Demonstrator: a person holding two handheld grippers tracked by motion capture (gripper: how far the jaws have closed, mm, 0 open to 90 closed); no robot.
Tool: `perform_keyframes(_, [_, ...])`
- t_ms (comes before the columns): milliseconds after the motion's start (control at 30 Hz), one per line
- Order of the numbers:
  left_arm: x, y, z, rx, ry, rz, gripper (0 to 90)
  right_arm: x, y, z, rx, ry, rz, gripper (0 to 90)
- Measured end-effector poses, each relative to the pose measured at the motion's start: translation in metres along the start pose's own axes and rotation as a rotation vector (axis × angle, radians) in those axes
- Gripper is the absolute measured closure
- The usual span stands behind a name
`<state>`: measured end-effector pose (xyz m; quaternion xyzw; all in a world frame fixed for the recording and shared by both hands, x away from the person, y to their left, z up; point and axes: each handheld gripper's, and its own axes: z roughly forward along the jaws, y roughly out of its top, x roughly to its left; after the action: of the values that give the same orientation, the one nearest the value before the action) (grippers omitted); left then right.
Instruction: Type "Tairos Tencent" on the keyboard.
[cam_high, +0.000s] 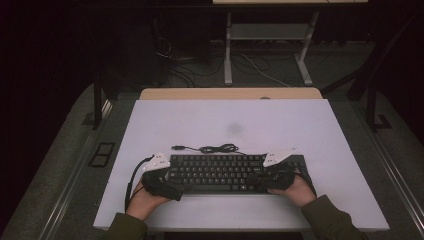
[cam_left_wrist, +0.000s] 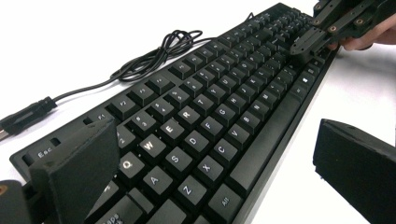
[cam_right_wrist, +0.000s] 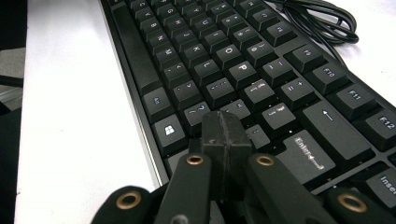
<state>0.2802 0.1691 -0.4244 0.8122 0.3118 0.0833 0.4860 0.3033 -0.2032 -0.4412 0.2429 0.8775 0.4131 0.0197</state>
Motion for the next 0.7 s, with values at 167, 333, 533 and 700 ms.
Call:
perform_keyframes(167, [0.000, 0.003, 0.003, -0.001, 0.000, 0.002, 0.0, 0.000, 0.000, 0.000, 0.000, 0.000, 0.000, 89.5])
perform_keyframes(333, [0.001, 0.006, 0.007, -0.005, -0.003, 0.003, 0.0, 0.000, 0.000, 0.000, 0.000, -0.001, -0.001, 89.5])
perform_keyframes(533, [0.002, 0.010, 0.012, -0.004, -0.002, 0.007, 0.0, 0.000, 0.000, 0.000, -0.001, 0.001, 0.001, 89.5])
perform_keyframes(700, [0.002, 0.014, 0.018, 0.000, -0.011, 0.008, 0.0, 0.000, 0.000, 0.000, -0.002, 0.003, 0.003, 89.5])
